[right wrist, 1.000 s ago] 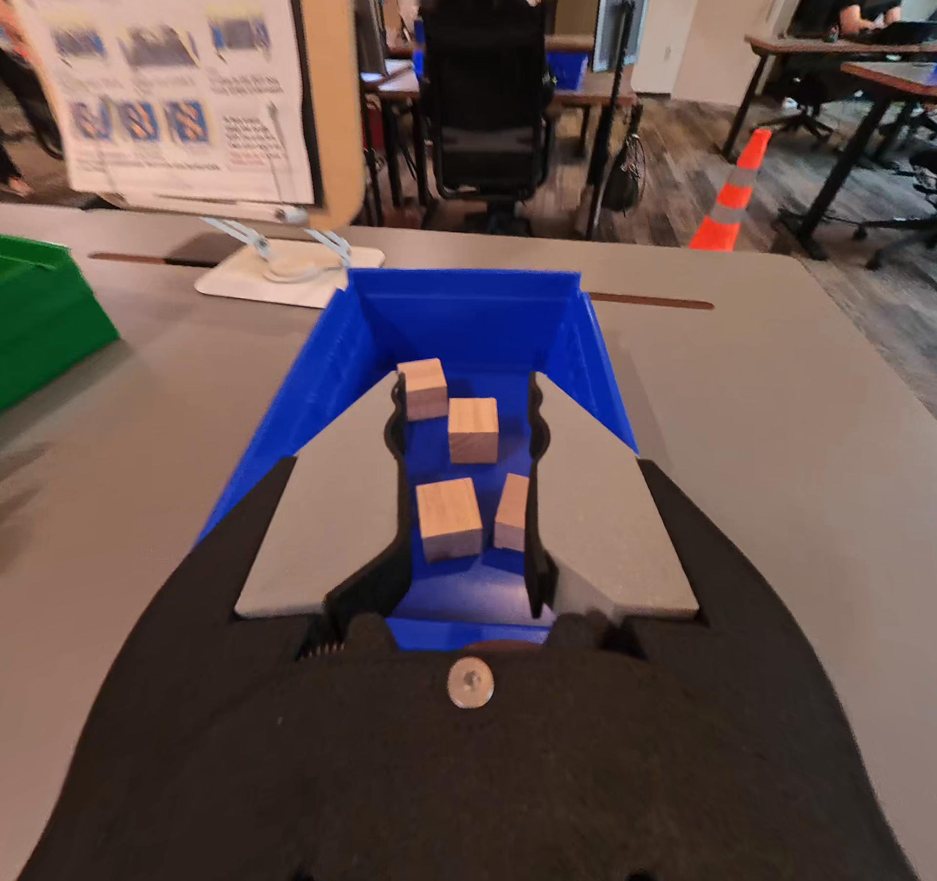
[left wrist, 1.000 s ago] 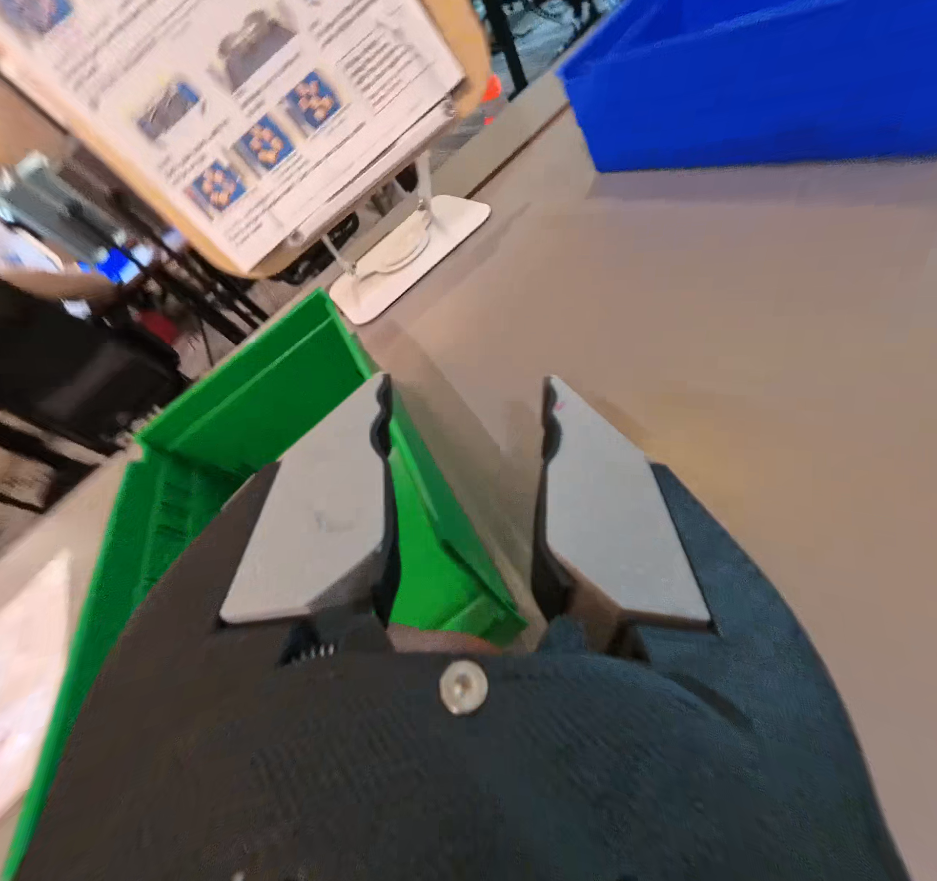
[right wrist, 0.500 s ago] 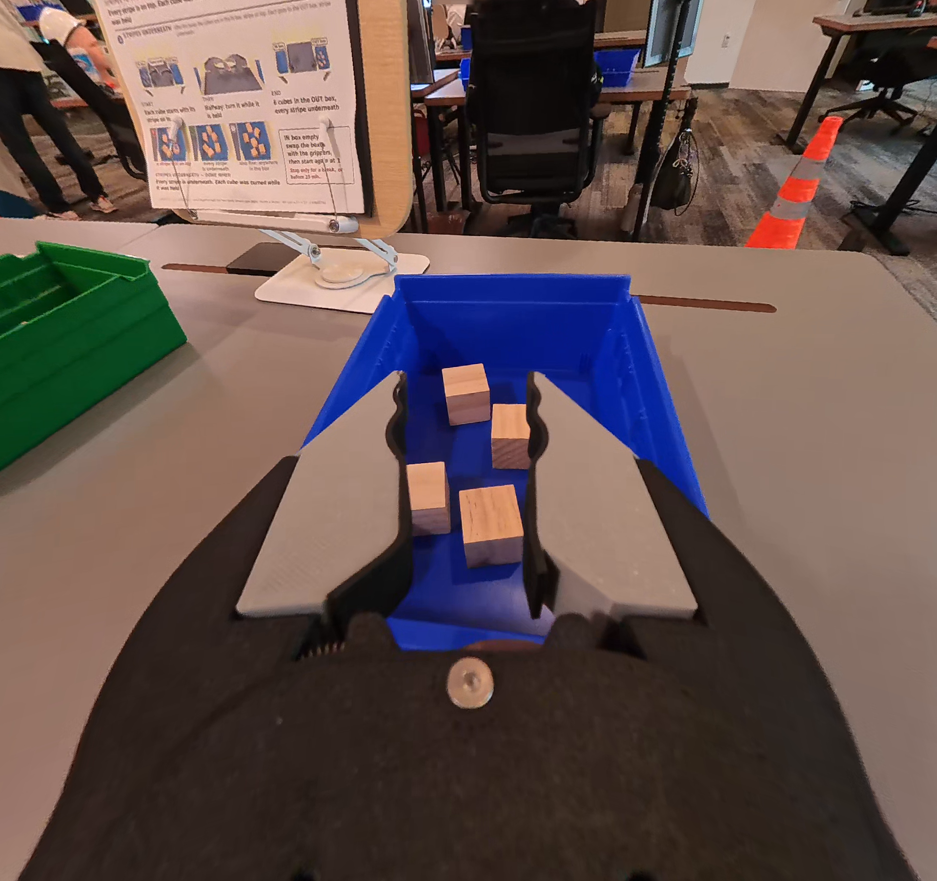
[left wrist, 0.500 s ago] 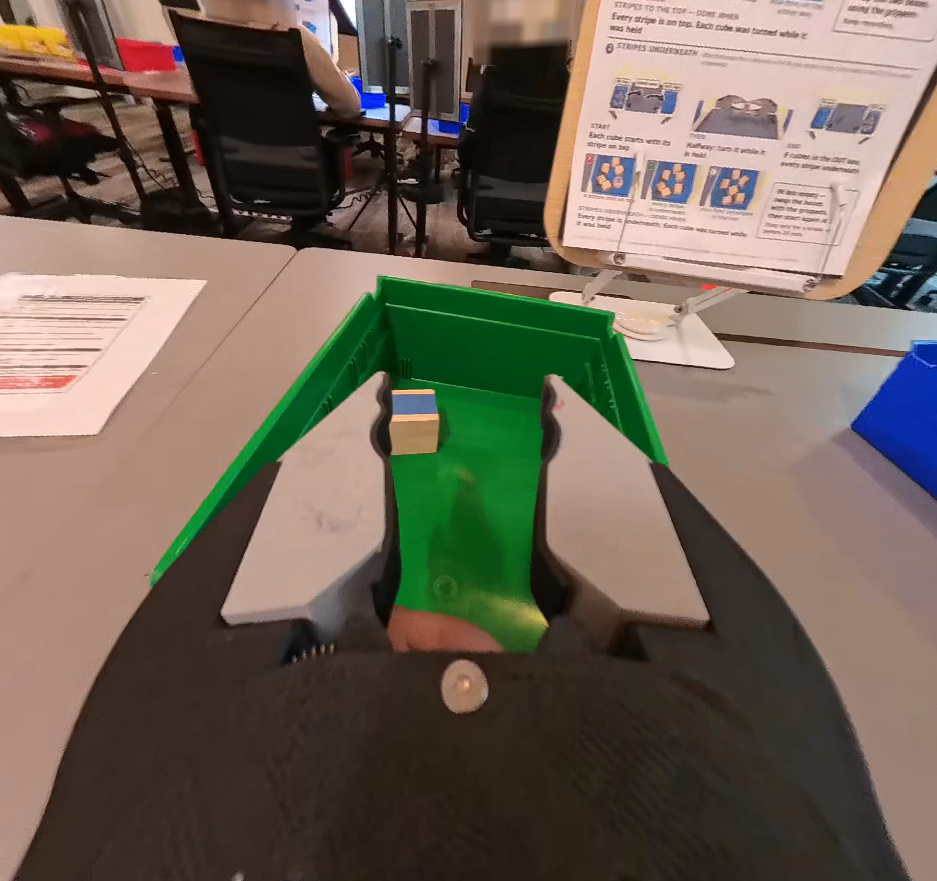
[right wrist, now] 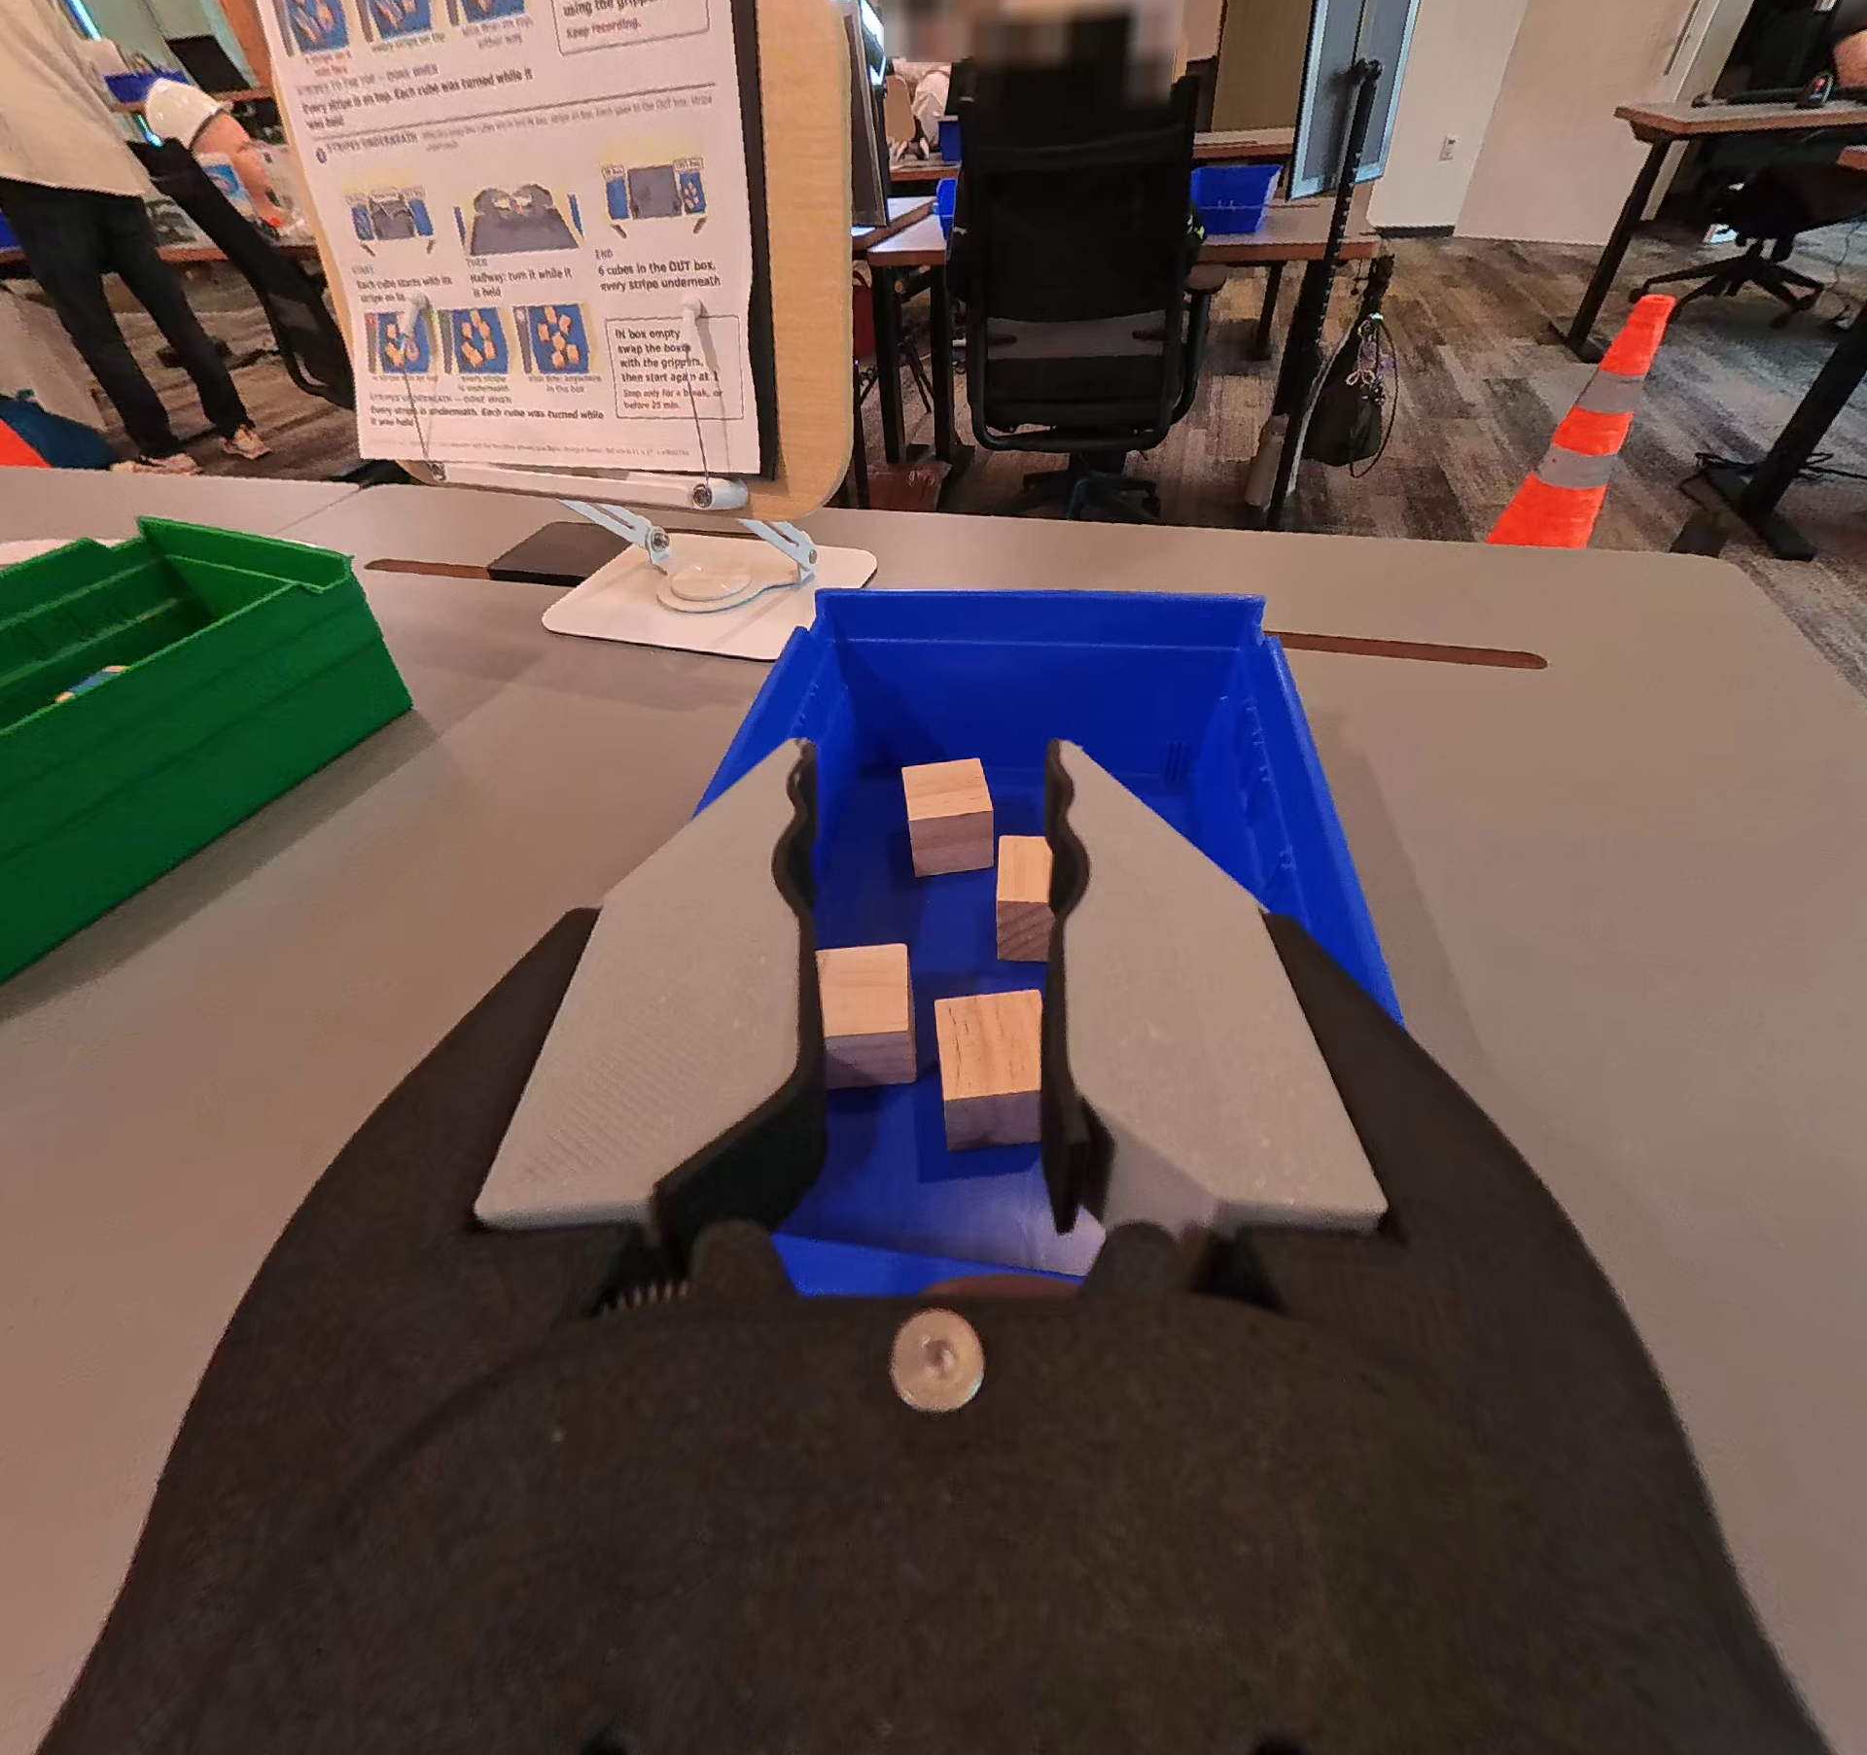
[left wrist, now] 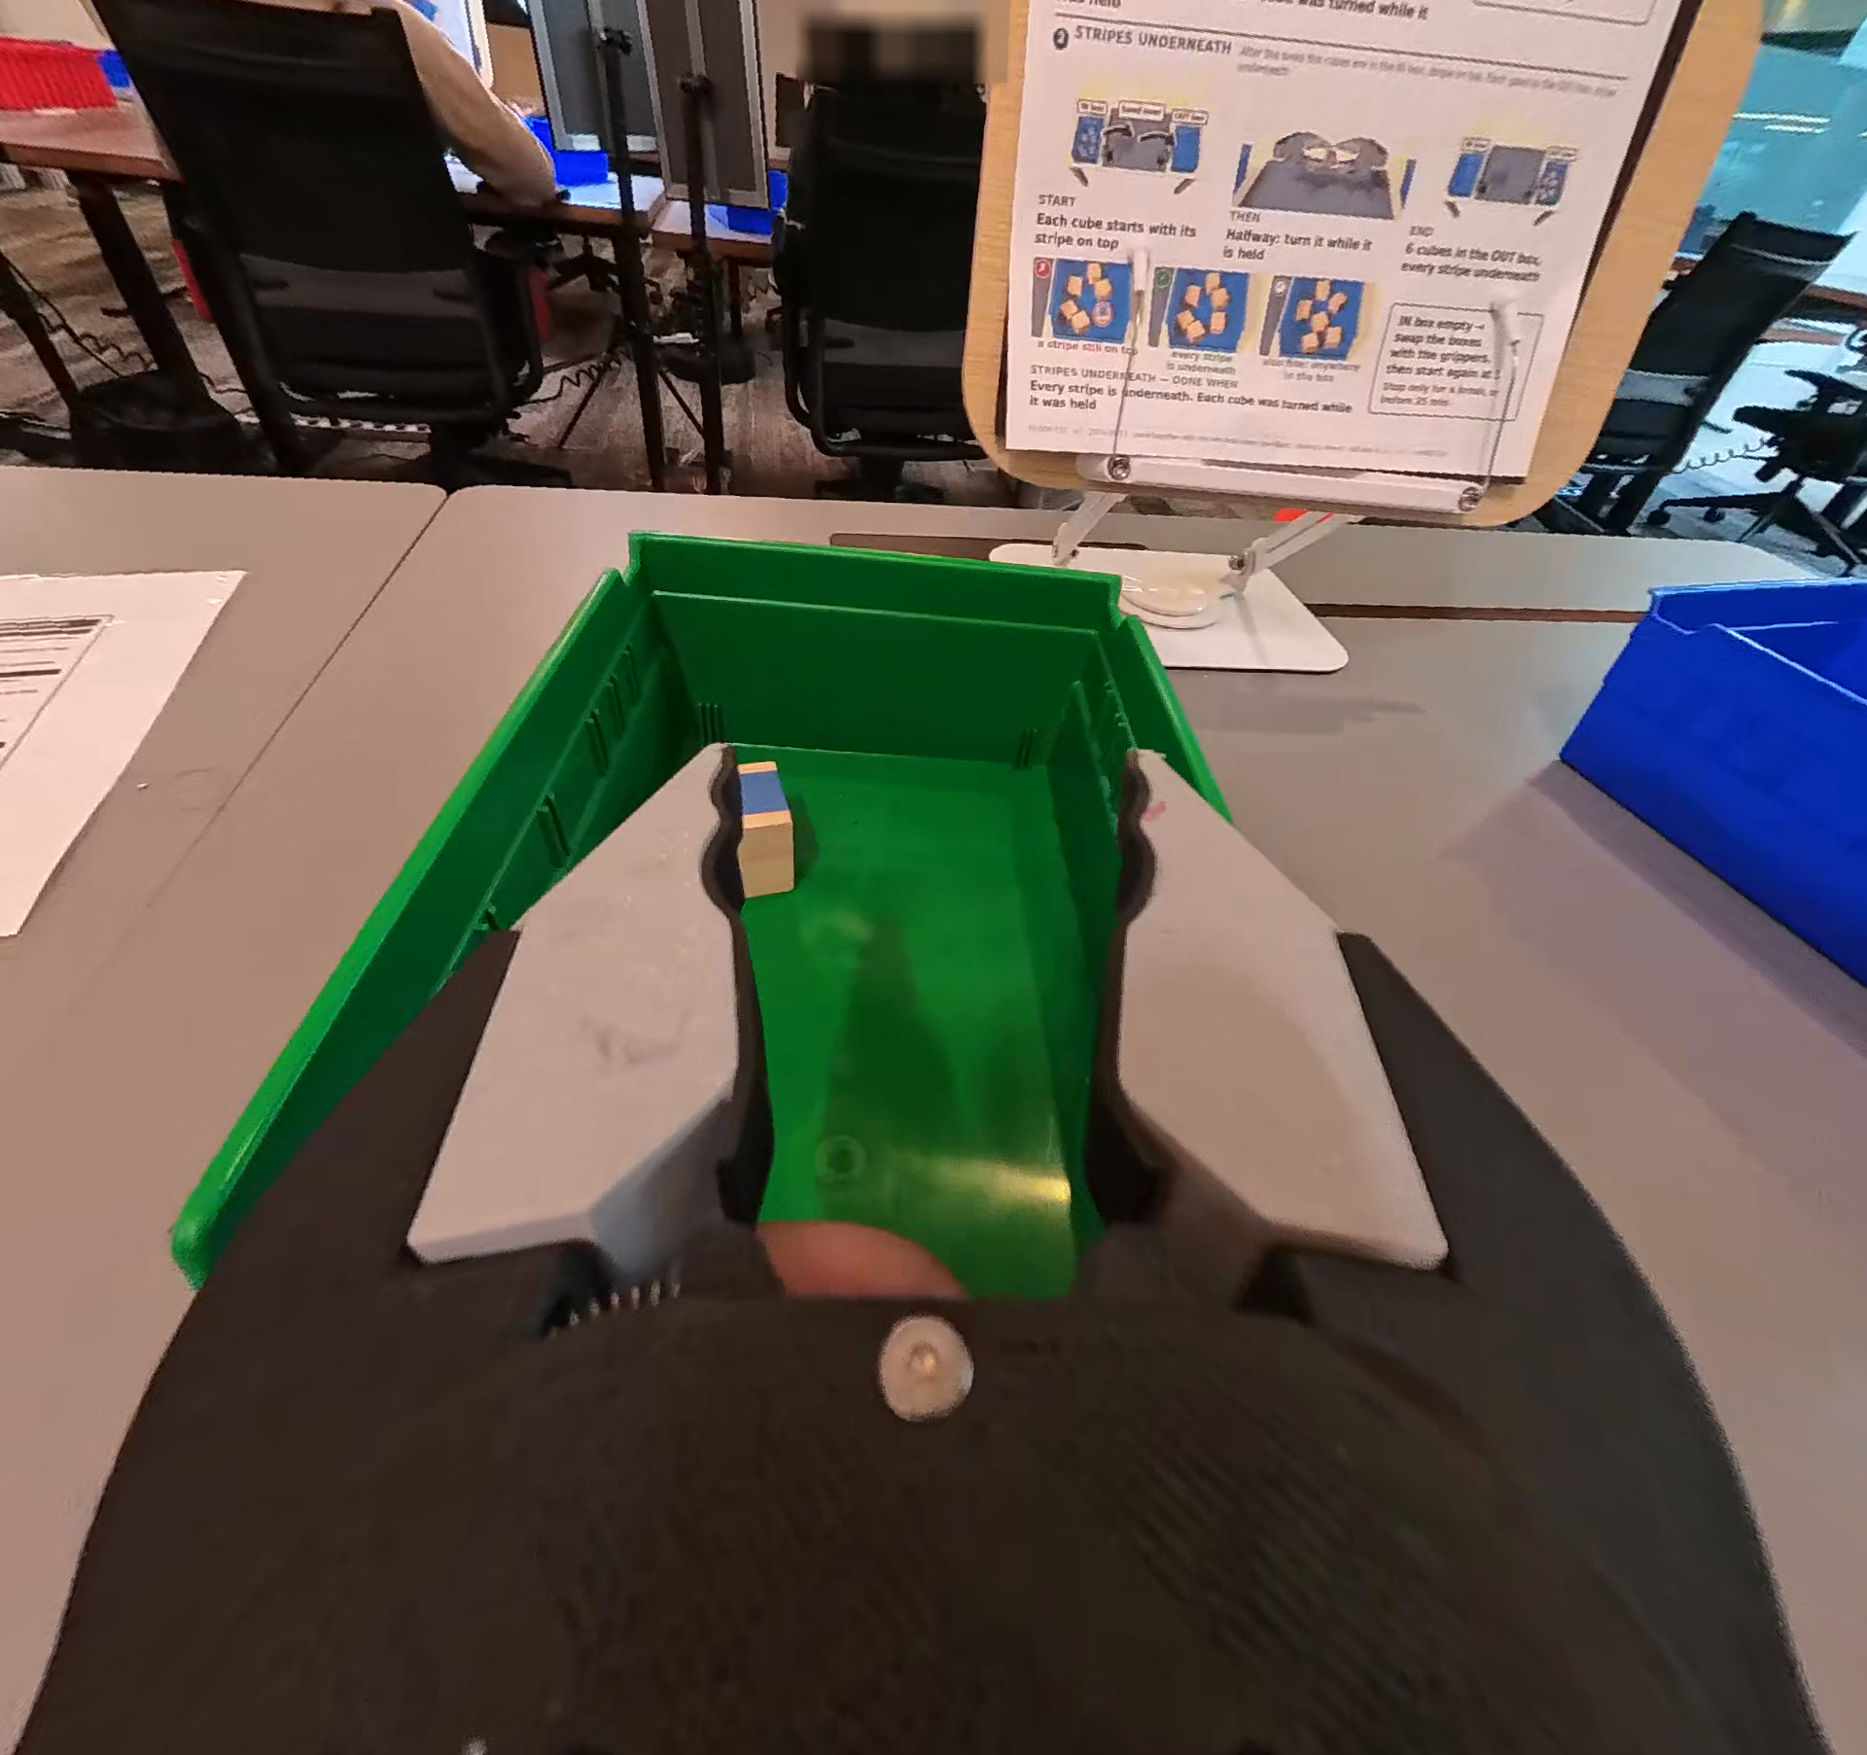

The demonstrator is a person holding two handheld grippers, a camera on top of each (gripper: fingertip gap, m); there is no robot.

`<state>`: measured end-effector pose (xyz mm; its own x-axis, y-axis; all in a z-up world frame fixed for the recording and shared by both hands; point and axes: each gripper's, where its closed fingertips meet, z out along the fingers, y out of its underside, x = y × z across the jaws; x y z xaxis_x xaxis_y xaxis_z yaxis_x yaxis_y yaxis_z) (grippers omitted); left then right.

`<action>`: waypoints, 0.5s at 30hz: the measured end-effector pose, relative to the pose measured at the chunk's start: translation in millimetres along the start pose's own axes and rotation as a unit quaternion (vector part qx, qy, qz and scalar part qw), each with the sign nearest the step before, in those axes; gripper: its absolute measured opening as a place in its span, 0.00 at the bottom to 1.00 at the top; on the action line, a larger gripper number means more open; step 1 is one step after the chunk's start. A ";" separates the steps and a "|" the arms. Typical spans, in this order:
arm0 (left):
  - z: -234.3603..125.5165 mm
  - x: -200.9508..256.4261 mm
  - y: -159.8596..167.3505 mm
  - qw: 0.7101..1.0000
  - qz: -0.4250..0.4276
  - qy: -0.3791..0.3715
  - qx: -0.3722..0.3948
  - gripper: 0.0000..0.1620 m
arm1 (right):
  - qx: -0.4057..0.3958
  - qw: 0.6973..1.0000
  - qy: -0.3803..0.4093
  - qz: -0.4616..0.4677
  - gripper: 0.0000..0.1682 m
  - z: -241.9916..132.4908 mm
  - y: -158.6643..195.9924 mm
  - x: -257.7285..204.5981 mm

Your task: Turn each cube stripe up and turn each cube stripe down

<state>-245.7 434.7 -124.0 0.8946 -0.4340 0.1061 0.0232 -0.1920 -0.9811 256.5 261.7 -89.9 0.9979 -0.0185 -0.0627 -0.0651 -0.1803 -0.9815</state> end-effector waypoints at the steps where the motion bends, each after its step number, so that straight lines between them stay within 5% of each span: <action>1: 0.4 0.6 0.6 1.000 0.003 0.001 -0.001 0.46 | 0.001 1.000 -0.001 0.000 0.25 -0.6 -0.8 -0.5; 15: 18.9 -0.3 -1.4 1.000 0.007 0.027 -0.002 0.47 | 0.032 0.999 -0.002 -0.009 0.22 -11.1 -14.0 -6.9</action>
<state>-237.6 451.8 -125.7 0.8696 -0.4833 0.1016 0.0098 -0.1887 -0.9820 250.5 253.3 -73.8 0.9989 -0.0110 -0.0448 -0.0458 -0.1171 -0.9921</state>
